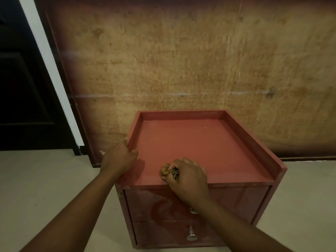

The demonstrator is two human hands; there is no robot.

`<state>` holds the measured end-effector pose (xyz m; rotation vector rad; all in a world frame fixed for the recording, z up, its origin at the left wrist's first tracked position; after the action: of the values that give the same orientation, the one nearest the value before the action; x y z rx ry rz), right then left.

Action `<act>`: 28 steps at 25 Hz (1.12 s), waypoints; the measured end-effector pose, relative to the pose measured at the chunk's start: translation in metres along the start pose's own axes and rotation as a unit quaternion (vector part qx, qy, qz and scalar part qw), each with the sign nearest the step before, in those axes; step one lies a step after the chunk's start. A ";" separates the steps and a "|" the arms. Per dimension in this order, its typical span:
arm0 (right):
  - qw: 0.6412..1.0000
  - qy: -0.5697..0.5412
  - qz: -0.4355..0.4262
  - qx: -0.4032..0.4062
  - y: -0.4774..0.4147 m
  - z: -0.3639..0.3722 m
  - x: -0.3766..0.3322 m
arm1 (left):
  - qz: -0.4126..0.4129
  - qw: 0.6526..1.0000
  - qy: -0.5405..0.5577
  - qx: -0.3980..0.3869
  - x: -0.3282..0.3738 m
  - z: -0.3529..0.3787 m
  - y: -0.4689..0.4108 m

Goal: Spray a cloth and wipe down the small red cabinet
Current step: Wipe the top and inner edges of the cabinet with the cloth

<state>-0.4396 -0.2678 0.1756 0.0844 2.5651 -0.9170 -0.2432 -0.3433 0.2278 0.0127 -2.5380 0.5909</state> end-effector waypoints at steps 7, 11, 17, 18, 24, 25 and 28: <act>0.998 0.016 -0.007 -0.068 -0.015 0.011 0.003 | 0.027 0.999 -0.031 0.002 0.001 0.003 0.001; 0.997 0.003 0.010 -0.077 -0.050 0.035 0.016 | 0.017 0.999 -0.038 -0.011 0.000 0.003 0.003; 0.997 0.018 0.032 -0.063 -0.120 0.083 0.038 | 0.026 0.998 -0.063 0.005 0.002 0.008 -0.001; 0.997 0.021 0.034 -0.060 -0.132 0.092 0.042 | 0.022 0.997 -0.068 0.004 -0.001 0.009 -0.002; 0.997 0.035 0.054 -0.047 -0.211 0.140 0.061 | -0.008 0.998 -0.057 -0.005 -0.009 0.015 -0.008; 0.997 0.031 0.057 -0.040 -0.224 0.148 0.063 | -0.015 0.998 -0.064 -0.007 -0.010 0.017 -0.009; 0.996 0.030 0.080 -0.009 -0.252 0.165 0.071 | -0.030 0.997 -0.068 -0.012 -0.011 0.019 -0.010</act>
<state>-0.4928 -0.5725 0.1820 0.3104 2.5771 -0.8419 -0.2418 -0.3612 0.2119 0.1245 -2.6656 0.5516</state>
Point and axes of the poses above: each hand's wrist, its own y-axis away from the middle knuckle, its own z-axis out of the palm, x = y × z, the point moved 5 cm from there along -y, towards the middle knuckle, and after that the axes turned 13 degrees about x, right-handed, at the moved point
